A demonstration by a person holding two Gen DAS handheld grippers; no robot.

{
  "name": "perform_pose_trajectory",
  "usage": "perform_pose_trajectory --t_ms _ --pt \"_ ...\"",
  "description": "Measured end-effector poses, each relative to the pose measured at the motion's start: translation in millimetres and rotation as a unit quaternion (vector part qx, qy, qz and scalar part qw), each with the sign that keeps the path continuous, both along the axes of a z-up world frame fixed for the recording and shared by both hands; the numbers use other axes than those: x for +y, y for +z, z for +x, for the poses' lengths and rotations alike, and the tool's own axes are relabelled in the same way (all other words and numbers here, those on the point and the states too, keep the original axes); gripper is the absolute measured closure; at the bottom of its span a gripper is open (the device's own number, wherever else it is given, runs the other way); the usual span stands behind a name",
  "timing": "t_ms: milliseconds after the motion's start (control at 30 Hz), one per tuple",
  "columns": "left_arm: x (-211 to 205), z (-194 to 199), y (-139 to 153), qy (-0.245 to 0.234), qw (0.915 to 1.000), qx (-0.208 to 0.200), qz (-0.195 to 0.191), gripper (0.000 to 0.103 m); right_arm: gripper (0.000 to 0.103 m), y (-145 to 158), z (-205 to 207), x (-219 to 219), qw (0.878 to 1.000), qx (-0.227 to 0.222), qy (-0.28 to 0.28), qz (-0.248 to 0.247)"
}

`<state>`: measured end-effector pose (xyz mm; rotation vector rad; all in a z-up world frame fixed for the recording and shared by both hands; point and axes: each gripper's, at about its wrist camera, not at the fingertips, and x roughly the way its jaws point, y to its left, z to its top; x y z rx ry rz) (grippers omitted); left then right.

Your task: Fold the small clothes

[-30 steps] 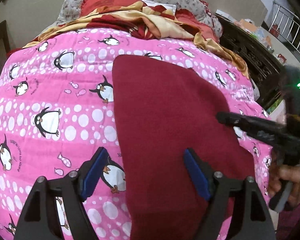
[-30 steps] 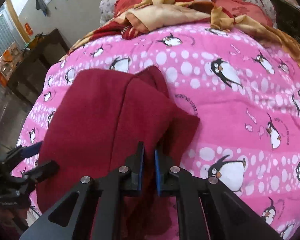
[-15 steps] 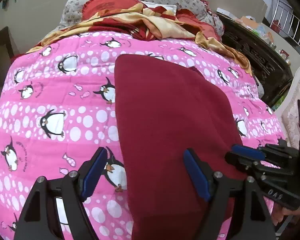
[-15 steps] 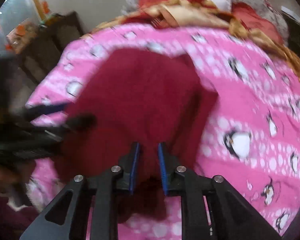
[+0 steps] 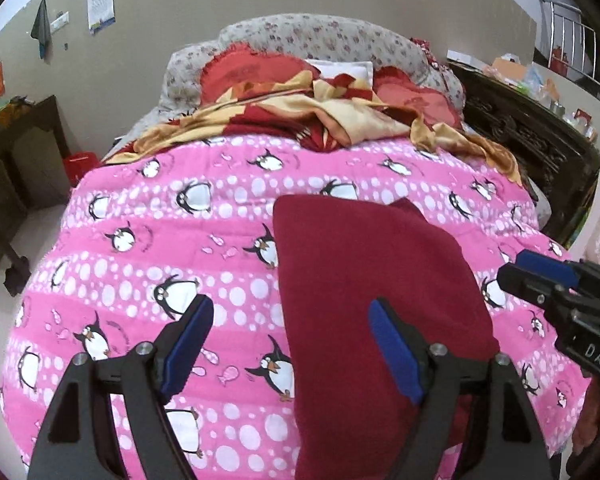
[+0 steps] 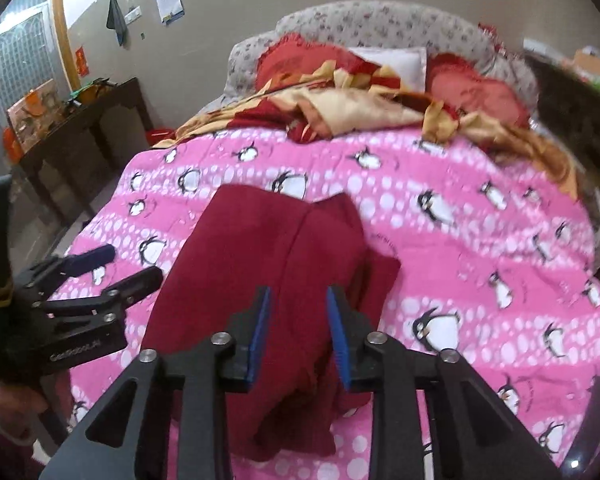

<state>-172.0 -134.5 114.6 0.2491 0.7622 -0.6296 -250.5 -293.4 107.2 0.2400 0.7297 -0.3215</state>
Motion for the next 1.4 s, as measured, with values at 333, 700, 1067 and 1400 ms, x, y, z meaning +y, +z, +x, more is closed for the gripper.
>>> perform_pose_trajectory --t_ms 333,700,1067,1400 --pt "8.6 -3.8 7.0 0.017 0.9998 -0.005 -0.004 0.014 0.053 -3.6 -4.3 5.2 1.000 0.001 -0.008 -0.004" --pt "8.0 -8.6 10.8 0.012 0.9998 -0.014 -0.012 0.014 0.053 -9.9 -6.1 1.2 1.000 0.008 -0.020 0.010" --pt "5.6 -6.5 6.8 0.012 0.9998 -0.010 -0.009 0.014 0.053 -18.9 -1.3 -5.8 0.999 0.018 -0.029 0.022" --pt "4.3 -3.2 3.0 0.011 0.9999 -0.007 -0.007 0.014 0.053 -25.0 6.2 -2.7 0.999 0.030 -0.024 0.022"
